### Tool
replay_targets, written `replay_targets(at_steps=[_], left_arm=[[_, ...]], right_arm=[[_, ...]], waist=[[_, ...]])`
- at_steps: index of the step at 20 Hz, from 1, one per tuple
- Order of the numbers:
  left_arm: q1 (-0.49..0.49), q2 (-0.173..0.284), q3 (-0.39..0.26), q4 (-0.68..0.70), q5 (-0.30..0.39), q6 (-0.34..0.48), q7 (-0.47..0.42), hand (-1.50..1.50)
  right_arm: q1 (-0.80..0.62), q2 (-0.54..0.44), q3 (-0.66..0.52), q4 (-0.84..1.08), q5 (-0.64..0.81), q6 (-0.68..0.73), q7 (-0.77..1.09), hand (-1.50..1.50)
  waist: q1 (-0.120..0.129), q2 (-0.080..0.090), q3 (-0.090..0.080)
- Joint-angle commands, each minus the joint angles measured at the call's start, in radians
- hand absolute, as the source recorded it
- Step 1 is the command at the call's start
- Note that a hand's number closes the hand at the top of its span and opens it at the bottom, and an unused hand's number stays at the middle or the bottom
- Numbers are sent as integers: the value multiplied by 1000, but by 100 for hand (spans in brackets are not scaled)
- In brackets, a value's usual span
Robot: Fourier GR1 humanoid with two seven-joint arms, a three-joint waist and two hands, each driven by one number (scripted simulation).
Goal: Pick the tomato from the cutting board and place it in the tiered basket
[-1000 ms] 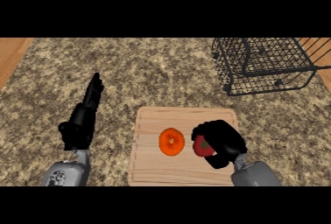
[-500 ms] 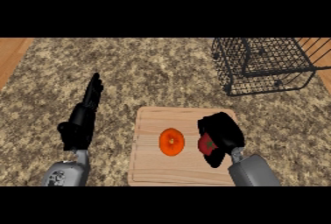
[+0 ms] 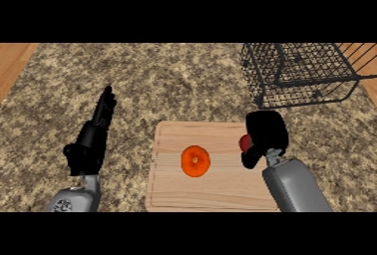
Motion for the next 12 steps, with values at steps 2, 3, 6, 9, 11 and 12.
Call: replay_targets(at_steps=[2,3,6,9,11,12], left_arm=[[-25,10,28,17,20,-11,-19,0],[-14,4,13,49,-5,0,-24,0],[1,18,19,-2,17,-12,-1,0],[28,-5,-11,16,-9,5,-16,0],[-58,-14,6,21,-4,19,40,0],[-41,-28,-16,38,-19,31,-9,0]], right_arm=[[-44,-5,-21,-197,31,115,111,150],[-87,3,-46,-252,21,150,133,150],[-136,46,-50,-368,27,216,201,150],[-196,-38,-136,-533,-35,364,153,150],[-283,-12,-195,-526,-45,418,206,150],[-300,3,-208,-583,-65,457,218,150]], waist=[[-9,-1,0],[-15,-2,0],[-7,-4,0],[-15,-5,0],[-7,-1,1],[-10,-2,0]])
